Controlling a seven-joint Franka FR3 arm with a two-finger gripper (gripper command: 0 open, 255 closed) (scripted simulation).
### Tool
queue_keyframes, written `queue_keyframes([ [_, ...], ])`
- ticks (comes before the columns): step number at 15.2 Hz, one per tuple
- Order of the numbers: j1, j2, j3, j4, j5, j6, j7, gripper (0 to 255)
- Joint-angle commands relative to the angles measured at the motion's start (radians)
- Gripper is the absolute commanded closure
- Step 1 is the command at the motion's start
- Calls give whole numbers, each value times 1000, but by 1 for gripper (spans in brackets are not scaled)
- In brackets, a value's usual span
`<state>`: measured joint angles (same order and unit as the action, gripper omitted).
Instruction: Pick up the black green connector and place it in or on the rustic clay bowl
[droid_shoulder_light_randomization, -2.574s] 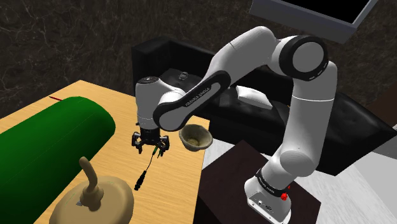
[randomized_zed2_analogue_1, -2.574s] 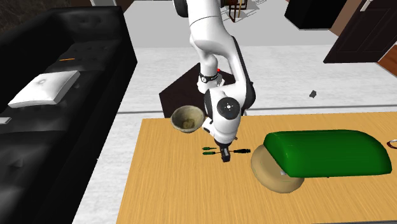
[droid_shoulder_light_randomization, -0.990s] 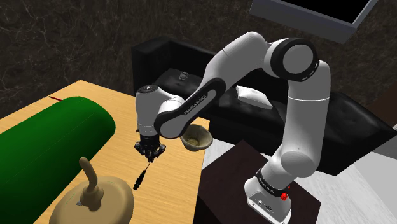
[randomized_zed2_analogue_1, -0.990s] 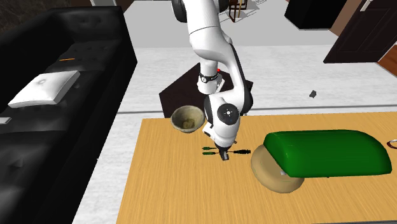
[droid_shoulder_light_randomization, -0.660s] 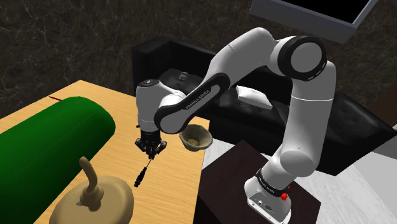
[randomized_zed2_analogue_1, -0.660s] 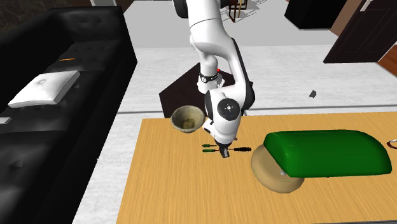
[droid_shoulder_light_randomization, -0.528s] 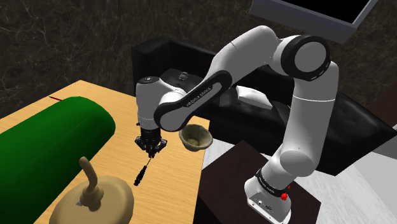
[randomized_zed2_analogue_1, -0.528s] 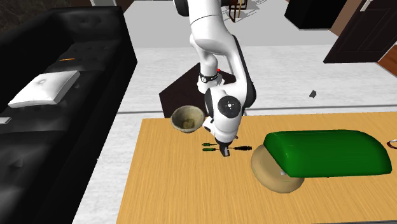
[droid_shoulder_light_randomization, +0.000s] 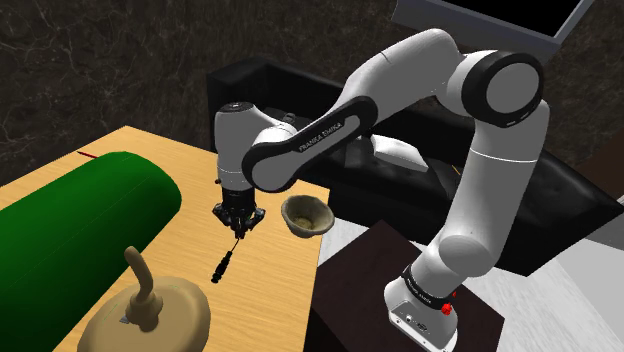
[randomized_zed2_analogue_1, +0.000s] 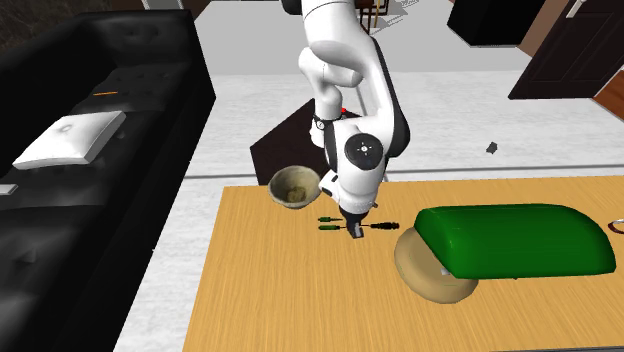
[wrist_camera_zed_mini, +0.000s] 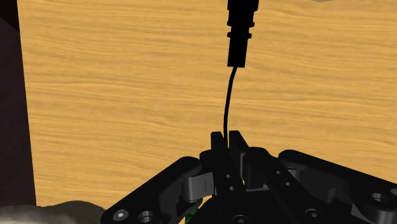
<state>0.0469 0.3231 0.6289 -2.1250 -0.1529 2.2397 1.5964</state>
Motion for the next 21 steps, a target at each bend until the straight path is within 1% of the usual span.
queue_keyframes([
  [1,-7,-21,8,7,16,-24,-10,255],
  [17,-42,-163,45,77,120,-208,-72,255],
  [21,-109,-288,20,-45,194,-189,-202,255],
])
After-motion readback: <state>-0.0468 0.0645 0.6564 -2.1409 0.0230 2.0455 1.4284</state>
